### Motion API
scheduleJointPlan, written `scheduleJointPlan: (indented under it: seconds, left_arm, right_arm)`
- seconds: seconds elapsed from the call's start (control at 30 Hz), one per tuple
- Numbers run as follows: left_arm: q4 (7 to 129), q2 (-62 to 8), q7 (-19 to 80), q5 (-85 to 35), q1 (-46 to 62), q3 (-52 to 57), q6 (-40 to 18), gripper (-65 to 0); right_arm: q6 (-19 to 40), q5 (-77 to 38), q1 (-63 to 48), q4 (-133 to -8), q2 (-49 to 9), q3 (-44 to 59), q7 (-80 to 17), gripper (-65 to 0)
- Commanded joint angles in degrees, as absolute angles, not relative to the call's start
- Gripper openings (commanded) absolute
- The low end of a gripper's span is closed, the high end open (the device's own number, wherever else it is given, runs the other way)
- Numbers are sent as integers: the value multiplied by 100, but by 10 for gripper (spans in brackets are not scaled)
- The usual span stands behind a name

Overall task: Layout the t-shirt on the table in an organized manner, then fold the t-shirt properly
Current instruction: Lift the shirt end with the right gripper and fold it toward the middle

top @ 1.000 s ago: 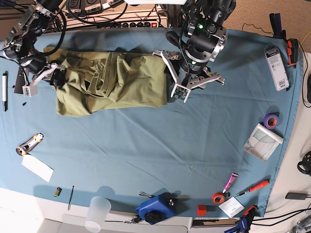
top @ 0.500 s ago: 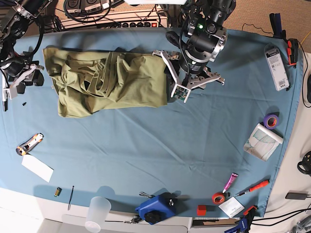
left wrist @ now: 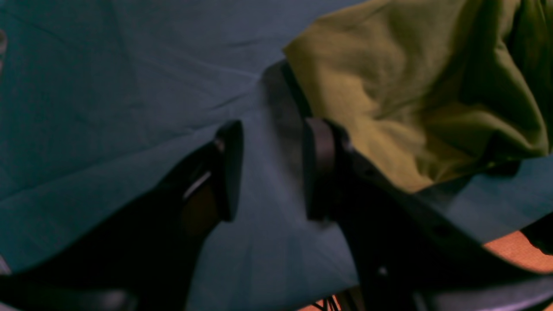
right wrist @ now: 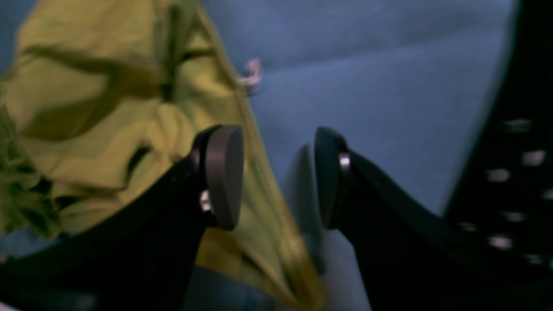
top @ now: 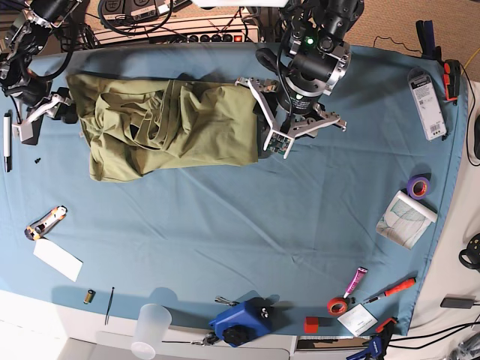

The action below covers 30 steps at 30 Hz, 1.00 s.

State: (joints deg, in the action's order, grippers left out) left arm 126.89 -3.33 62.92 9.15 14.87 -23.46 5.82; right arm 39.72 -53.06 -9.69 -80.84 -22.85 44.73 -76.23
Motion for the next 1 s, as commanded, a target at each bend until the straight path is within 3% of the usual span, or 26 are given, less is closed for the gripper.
scheduleJointPlan:
  seconds: [0.0,0.5,0.97]
  left_arm:
    - [12790,-303,6141,917,1459,-2351,598,-435]
    - [12785,-305,6036,917,1459,-2351,296,-435]
    - [12776,-305,5992,919,1459,-2349,294,-435]
  right_arm:
    - [4000,-5478,-937,-8090,-2429,4506,-7585,-379]
    - [4000,-6086,-836,-7376,-2429,4362,-7717,-379]
    - [4000,-6632,-646,-7376,-2427,3262,-7924,-379]
